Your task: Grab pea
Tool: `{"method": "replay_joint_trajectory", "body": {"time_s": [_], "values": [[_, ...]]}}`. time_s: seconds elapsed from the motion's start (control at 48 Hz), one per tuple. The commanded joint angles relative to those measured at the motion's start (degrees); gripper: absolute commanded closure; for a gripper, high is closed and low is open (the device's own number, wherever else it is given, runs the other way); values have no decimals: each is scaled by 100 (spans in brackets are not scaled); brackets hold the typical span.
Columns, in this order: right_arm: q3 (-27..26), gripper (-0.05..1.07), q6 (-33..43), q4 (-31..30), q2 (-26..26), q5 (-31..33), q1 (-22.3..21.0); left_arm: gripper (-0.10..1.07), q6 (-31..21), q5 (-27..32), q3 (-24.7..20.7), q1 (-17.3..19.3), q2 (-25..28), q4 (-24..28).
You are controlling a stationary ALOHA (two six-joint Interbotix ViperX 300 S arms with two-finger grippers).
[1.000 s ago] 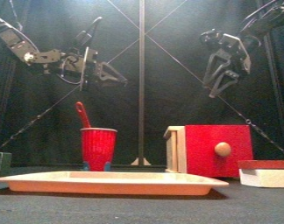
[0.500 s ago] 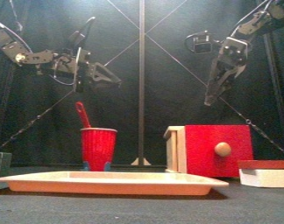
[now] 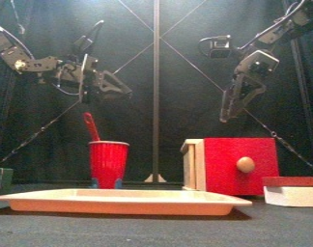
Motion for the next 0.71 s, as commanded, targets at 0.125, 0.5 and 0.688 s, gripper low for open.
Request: {"method": "replay_joint_trajectory", "body": {"time_s": [0.125, 0.5, 0.688], "values": [[-211, 13, -26, -123, 281, 44, 70, 37, 9, -62, -44, 26, 53, -114], [-352, 19, -123, -264, 756, 308, 53, 37, 9, -62, 0, 26, 114, -158], [-527, 19, -668, -62, 1055, 527, 0, 37, 9, -62, 0, 35, 237, -211]]}}
